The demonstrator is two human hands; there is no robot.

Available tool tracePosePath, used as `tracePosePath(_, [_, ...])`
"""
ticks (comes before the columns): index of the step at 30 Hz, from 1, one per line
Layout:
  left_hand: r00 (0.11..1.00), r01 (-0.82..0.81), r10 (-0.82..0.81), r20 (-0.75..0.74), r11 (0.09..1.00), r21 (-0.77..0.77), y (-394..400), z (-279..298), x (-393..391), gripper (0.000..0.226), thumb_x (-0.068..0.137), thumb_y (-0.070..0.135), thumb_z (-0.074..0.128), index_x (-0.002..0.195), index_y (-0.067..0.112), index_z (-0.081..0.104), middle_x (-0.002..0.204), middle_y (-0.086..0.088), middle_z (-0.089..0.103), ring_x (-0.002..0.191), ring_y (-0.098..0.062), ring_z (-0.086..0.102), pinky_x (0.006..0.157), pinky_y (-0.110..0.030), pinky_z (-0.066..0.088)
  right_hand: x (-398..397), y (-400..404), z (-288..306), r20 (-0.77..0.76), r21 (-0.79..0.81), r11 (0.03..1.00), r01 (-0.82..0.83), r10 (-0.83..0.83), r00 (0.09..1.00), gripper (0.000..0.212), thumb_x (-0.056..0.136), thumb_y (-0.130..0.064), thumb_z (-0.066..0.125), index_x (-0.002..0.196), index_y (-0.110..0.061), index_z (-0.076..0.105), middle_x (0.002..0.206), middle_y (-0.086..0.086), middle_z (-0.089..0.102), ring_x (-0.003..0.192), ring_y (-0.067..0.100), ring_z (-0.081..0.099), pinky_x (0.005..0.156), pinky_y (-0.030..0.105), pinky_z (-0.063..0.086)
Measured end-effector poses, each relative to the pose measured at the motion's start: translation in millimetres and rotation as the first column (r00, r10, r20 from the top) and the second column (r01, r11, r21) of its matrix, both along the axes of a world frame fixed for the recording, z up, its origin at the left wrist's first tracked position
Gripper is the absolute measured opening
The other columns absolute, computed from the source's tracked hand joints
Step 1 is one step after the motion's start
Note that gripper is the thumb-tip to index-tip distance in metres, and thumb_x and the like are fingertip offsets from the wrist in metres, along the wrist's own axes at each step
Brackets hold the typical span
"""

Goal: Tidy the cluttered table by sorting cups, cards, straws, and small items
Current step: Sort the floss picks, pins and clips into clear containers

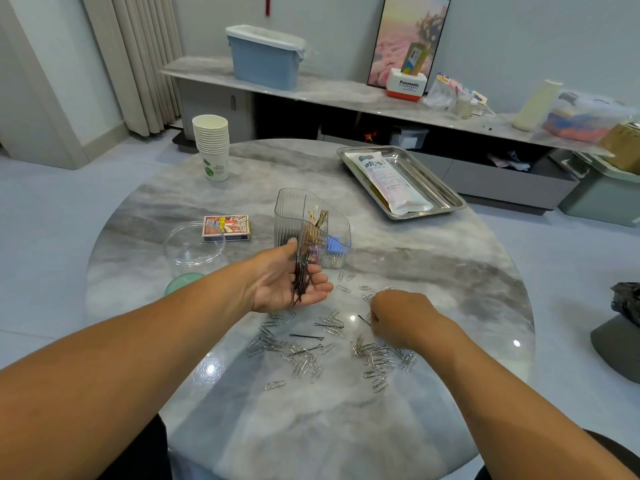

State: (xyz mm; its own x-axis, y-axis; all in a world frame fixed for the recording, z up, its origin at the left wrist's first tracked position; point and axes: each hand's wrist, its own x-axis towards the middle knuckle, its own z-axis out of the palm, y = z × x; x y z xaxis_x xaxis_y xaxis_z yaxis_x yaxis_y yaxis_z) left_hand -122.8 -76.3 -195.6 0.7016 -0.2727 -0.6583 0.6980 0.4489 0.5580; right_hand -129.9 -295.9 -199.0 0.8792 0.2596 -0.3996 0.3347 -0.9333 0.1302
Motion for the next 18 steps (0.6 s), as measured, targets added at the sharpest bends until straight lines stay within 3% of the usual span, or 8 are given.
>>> tracePosePath(1, [1.0,0.005,-0.005,0.001,1.0,0.0,0.7,-0.7,0.6,0.07,0.102,0.06,0.032,0.109,-0.004,0.058,0.091,-0.023,0.069,0.086,-0.038,0.072,0.074,-0.05,0.061,0.1,1.7,2.3,-0.004,0.053,0.997,0.049,-0.048,0.999,0.026,0.09,-0.009,0.048,0.066,-0.016,0.041,0.068,0.0,0.044,0.069,0.026,0.045,0.051,0.028,0.029])
tracePosePath(3, [1.0,0.025,-0.025,0.005,1.0,0.002,0.8,-2.0,1.3,0.076,0.101,0.064,0.028,0.115,-0.004,0.058,0.099,-0.025,0.069,0.096,-0.04,0.07,0.079,-0.052,0.06,2.7,6.3,10.8,-0.059,0.334,0.915,0.228,-0.221,0.973,0.02,0.09,-0.016,0.053,0.071,-0.011,0.055,0.069,0.003,0.056,0.065,0.023,0.049,0.055,0.027,0.037])
tracePosePath(6, [0.999,0.051,-0.051,0.018,0.999,0.004,-1.3,-3.3,0.9,0.083,0.099,0.069,0.023,0.12,-0.004,0.056,0.104,-0.026,0.07,0.099,-0.039,0.069,0.086,-0.049,0.059,4.0,20.2,25.8,-0.232,0.753,0.525,0.396,-0.351,0.907,0.017,0.088,-0.016,0.066,0.075,-0.005,0.069,0.073,0.011,0.072,0.061,0.016,0.056,0.056,0.026,0.045])
tracePosePath(8, [0.997,0.074,-0.073,0.027,0.997,-0.002,-3.1,-3.6,-0.2,0.087,0.098,0.07,0.02,0.123,-0.005,0.056,0.1,-0.025,0.07,0.094,-0.036,0.07,0.084,-0.046,0.059,-0.7,33.1,31.9,-0.346,0.828,0.344,0.442,-0.306,0.887,0.014,0.089,-0.012,0.07,0.078,-0.005,0.072,0.075,0.011,0.074,0.06,0.011,0.059,0.052,0.02,0.044])
tracePosePath(11, [0.997,0.072,-0.071,0.021,0.997,-0.031,-6.1,-0.8,-2.1,0.085,0.098,0.069,0.021,0.119,-0.005,0.058,0.093,-0.023,0.067,0.082,-0.033,0.07,0.073,-0.042,0.063,2.5,44.3,25.2,-0.434,0.849,0.201,0.489,-0.262,0.862,0.015,0.096,-0.013,0.068,0.092,0.0,0.074,0.082,0.012,0.076,0.058,0.008,0.062,0.048,0.016,0.043])
tracePosePath(13, [1.0,0.025,-0.025,0.0,1.0,0.005,-6.2,1.1,-1.9,0.077,0.1,0.066,0.024,0.116,-0.002,0.057,0.09,-0.02,0.065,0.07,-0.026,0.068,0.057,-0.035,0.062,14.4,42.1,14.0,-0.325,0.873,0.253,0.417,-0.337,0.884,0.013,0.099,-0.014,0.065,0.101,-0.006,0.074,0.09,0.009,0.077,0.064,0.009,0.064,0.055,0.018,0.048])
tracePosePath(16, [0.999,-0.035,0.034,0.007,0.986,0.161,-2.2,1.1,0.4,0.069,0.102,0.064,0.024,0.106,0.005,0.059,0.074,-0.01,0.061,0.058,-0.016,0.058,0.045,-0.023,0.051,31.2,38.2,-5.6,-0.009,0.756,0.613,0.231,-0.343,0.939,0.02,0.098,-0.017,0.064,0.114,-0.02,0.075,0.107,-0.001,0.074,0.094,0.016,0.067,0.085,0.03,0.053])
tracePosePath(18, [0.999,-0.054,0.052,0.014,0.969,0.243,2.3,0.8,1.6,0.066,0.103,0.062,0.024,0.101,0.007,0.06,0.068,-0.005,0.056,0.054,-0.013,0.05,0.042,-0.019,0.043,34.9,43.0,-20.6,-0.014,0.677,0.706,0.209,-0.272,0.962,0.028,0.098,-0.017,0.064,0.124,-0.023,0.072,0.116,0.0,0.07,0.105,0.019,0.065,0.089,0.03,0.049])
